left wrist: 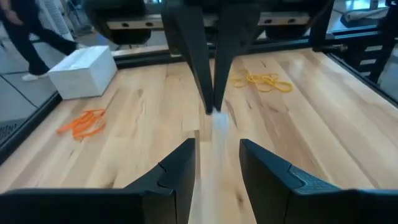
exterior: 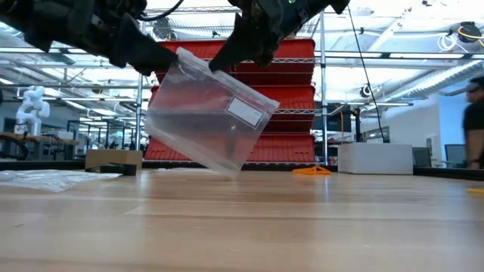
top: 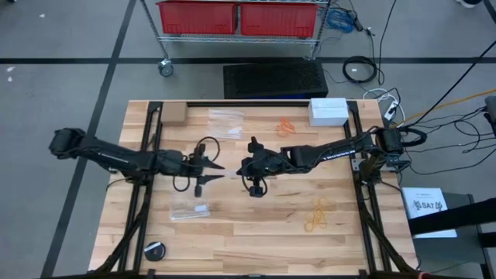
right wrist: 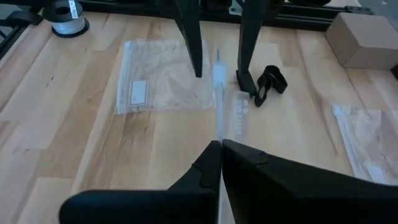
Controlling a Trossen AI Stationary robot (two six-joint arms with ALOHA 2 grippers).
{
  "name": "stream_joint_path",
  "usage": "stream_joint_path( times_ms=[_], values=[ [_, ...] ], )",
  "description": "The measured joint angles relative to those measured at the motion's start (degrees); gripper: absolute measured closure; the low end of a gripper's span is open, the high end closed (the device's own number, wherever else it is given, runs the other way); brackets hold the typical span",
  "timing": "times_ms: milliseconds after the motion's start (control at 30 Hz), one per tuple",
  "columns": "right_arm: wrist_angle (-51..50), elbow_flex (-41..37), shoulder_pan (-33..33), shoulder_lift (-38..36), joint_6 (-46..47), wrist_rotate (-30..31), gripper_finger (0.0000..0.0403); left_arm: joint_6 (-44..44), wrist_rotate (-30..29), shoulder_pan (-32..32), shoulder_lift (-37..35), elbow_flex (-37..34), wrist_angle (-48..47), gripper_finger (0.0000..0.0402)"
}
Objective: Sort rubber bands
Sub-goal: Open the middle right transparent zip bag
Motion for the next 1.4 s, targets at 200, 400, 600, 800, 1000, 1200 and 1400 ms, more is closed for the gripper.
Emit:
stream_joint_path(
  times_ms=[200,400,600,800,1000,1200,1400],
  values=[
    [-0.1,0.0,0.02,0.0,-0.06,0.05,0.0403,-0.41,0.02,0.0,4.04,1.98,-0.12,0.027],
    [-1.56,0.0,0.04,0.0,-0.06,0.05,0.0403,-0.45,0.13,0.0,4.62,2.24,-0.24,0.027],
    [-2.79,0.0,0.04,0.0,0.54,0.05,0.0403,-0.5,0.15,-0.07,4.62,2.24,-0.34,0.027],
    [-3.6,-0.02,0.04,0.0,0.95,0.05,0.0403,-0.48,0.15,-0.04,4.62,2.24,-1.19,0.0287],
    [-3.58,-0.02,0.04,0.0,0.97,0.05,0.0403,-0.06,1.94,-0.07,4.86,2.26,-1.99,0.0374],
    [-3.68,-0.02,0.09,0.0,1.25,0.14,0.04,0.07,1.84,-0.07,4.86,2.26,-1.18,0.0397],
    [-3.69,-0.04,0.15,-1.17,2.38,0.36,0.0352,0.14,0.99,-0.02,4.86,2.26,-1.49,0.0399]
  ],
)
